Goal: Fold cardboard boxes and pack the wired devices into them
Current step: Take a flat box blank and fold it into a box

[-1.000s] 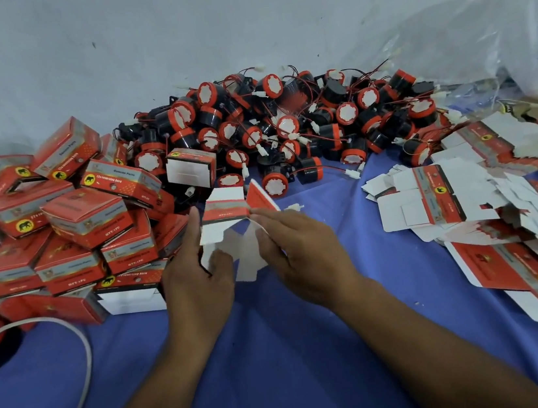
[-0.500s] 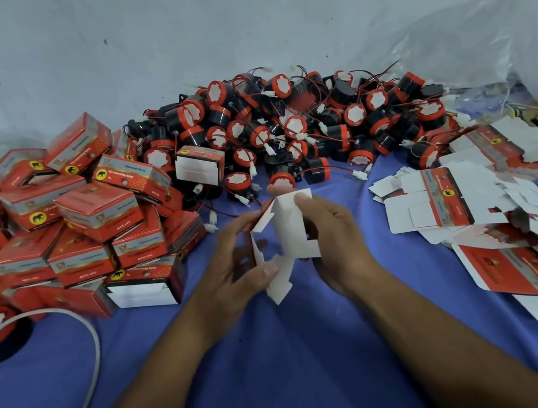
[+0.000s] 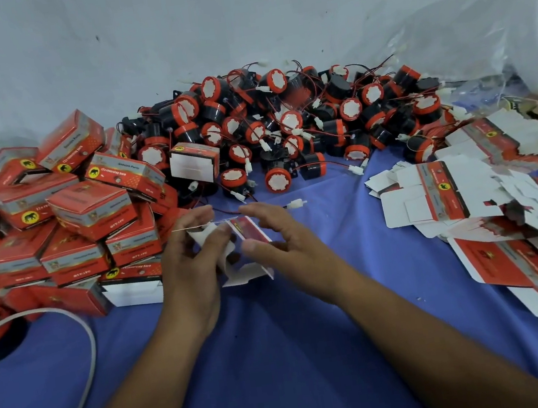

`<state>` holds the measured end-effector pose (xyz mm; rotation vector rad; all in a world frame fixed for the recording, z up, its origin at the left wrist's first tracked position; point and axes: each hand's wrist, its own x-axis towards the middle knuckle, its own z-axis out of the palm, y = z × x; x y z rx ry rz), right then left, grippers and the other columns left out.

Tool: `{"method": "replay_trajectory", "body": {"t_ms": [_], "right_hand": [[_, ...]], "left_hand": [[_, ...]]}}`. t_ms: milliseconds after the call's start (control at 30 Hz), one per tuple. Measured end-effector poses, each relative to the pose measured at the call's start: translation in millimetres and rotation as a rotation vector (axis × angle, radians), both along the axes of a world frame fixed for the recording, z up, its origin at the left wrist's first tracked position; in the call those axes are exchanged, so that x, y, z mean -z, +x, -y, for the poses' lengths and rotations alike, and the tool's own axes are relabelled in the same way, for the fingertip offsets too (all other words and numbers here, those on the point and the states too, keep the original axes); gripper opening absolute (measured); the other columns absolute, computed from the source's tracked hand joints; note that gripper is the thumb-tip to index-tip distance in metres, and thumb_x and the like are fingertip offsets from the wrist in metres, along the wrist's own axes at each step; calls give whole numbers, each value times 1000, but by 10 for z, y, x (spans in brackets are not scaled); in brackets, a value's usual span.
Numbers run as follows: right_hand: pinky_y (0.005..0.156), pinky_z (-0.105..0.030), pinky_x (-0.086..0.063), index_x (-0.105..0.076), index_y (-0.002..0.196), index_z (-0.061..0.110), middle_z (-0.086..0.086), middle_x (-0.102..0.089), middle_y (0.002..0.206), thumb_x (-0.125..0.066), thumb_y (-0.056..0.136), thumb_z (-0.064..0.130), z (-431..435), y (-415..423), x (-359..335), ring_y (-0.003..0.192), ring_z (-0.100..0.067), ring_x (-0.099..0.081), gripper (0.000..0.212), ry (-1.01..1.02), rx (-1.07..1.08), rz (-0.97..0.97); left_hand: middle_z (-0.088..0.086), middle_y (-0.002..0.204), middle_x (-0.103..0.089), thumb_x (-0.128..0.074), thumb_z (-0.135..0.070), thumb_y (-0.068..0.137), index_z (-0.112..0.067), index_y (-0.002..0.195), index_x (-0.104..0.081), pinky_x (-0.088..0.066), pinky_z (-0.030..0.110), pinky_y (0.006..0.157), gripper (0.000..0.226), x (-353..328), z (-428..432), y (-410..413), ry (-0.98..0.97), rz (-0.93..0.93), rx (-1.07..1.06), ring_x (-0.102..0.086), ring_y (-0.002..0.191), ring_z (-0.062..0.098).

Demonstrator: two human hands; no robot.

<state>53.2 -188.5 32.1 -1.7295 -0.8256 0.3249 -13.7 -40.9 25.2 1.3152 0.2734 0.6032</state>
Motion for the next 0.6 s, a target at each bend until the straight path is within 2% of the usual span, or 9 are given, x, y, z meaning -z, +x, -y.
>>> {"method": "replay_trajectory", "body": {"t_ms": [67,100,200,267,367,400,500,600], "right_hand": [[118,-41,-33,-34,150,40,17,-22,160,-64,80,59,26,-17,-9,147,-2,-22,78,-59,-63,25],[121,-44,-29,-29,151,42,18,-14,163,-64,76,63,31,-31,-9,151,-3,-14,86,-78,-88,39],[122,-45,-27,-28,152,44,23,-6,163,-69,71,66,24,-40,2,152,-3,-8,93,-89,-63,56],[120,-46,-29,-35,149,41,17,-15,162,-69,74,61,0,-4,20,150,-5,-16,85,-59,59,40],[114,-44,-39,-46,138,36,15,-37,146,-64,73,66,-23,74,51,135,-1,-37,74,49,300,-38],[110,-44,-43,-47,135,36,14,-40,143,-63,69,71,-29,96,62,130,-2,-43,77,103,364,-101],[102,-49,-51,-47,136,32,5,-45,143,-61,58,83,-50,168,81,121,-14,-56,95,196,501,-300],[102,-54,-49,-46,137,23,-2,-55,133,-60,49,93,-53,195,96,116,-23,-61,113,264,512,-460]], "left_hand": [[4,118,-65,-72,-18,84,-31,107,-67,-58,40,72,26,-32,22,-8,-64,21,3,-68,99,23],[6,117,-64,-74,-22,79,-28,108,-67,-59,39,71,30,-43,33,-14,-97,35,9,-68,95,22],[15,114,-63,-75,-16,81,-19,114,-65,-58,35,65,35,-45,20,-12,-147,54,54,-66,89,23],[14,118,-65,-62,-14,80,-13,124,-62,-58,37,69,43,-19,9,-5,-139,56,129,-66,98,28],[8,136,-60,-49,-10,76,-13,135,-55,-53,46,92,60,17,39,-10,-93,62,260,-60,121,30],[4,137,-60,-48,-9,75,-16,135,-55,-51,47,95,60,21,62,-16,-83,62,283,-59,123,28],[-5,126,-64,-55,-9,70,-22,122,-55,-51,43,88,53,39,148,-43,-82,73,313,-59,123,26],[10,139,-54,-66,-17,63,-15,124,-48,-55,43,90,63,37,254,-64,-75,80,389,-61,122,28]]}}
